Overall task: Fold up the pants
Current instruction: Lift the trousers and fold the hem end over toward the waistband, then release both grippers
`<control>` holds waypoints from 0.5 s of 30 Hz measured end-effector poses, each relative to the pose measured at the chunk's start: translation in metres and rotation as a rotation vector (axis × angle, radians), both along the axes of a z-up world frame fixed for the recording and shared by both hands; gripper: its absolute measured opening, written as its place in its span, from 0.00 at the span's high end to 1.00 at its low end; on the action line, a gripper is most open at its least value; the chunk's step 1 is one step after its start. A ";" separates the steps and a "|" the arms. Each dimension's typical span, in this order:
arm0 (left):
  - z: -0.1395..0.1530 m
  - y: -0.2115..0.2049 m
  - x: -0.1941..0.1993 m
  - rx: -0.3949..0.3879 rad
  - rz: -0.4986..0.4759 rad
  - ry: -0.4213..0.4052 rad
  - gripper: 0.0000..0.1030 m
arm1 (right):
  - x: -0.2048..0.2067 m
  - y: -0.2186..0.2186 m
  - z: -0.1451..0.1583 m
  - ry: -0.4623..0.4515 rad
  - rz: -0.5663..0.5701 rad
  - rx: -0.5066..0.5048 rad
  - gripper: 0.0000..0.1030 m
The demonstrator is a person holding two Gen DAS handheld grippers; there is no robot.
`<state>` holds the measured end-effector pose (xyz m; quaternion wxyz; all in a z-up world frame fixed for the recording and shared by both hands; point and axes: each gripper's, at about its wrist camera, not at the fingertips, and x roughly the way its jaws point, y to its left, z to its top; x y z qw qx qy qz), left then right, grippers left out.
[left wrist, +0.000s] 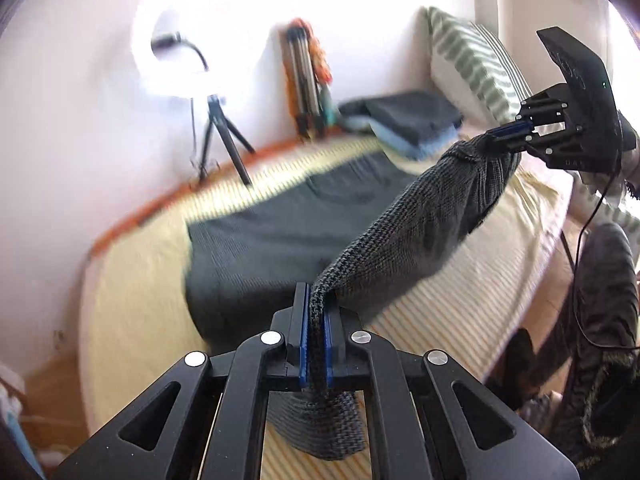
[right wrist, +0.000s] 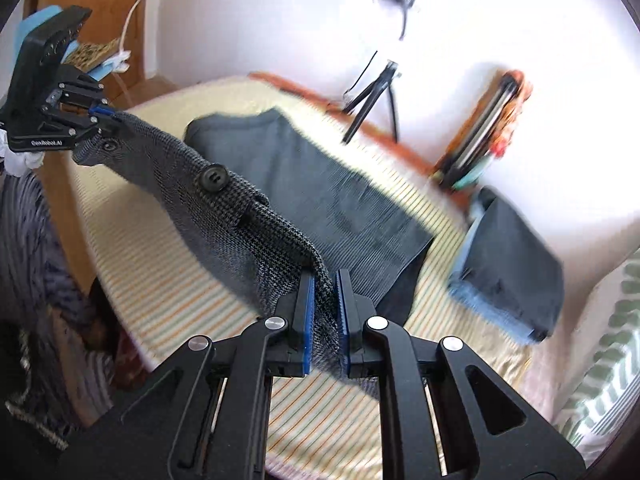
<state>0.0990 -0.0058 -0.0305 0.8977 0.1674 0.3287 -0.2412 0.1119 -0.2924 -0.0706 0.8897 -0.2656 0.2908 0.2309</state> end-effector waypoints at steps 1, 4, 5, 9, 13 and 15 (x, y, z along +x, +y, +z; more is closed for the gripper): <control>0.006 -0.002 0.007 0.017 0.000 -0.029 0.96 | 0.007 0.001 0.007 -0.019 -0.006 0.006 0.90; 0.022 -0.001 0.036 0.028 0.008 -0.078 0.97 | 0.032 0.006 0.030 -0.076 -0.028 0.029 0.90; 0.026 -0.001 0.046 0.019 0.012 -0.080 0.97 | 0.042 0.007 0.035 -0.091 -0.035 0.030 0.90; 0.034 0.000 0.095 0.013 0.040 -0.076 0.97 | 0.089 0.013 0.044 -0.121 -0.069 0.033 0.91; 0.021 -0.008 0.146 0.032 0.059 -0.034 0.97 | 0.137 0.017 0.033 -0.103 -0.110 0.011 0.91; 0.010 -0.014 0.165 0.052 0.062 -0.017 0.97 | 0.161 0.017 0.023 -0.081 -0.129 0.005 0.91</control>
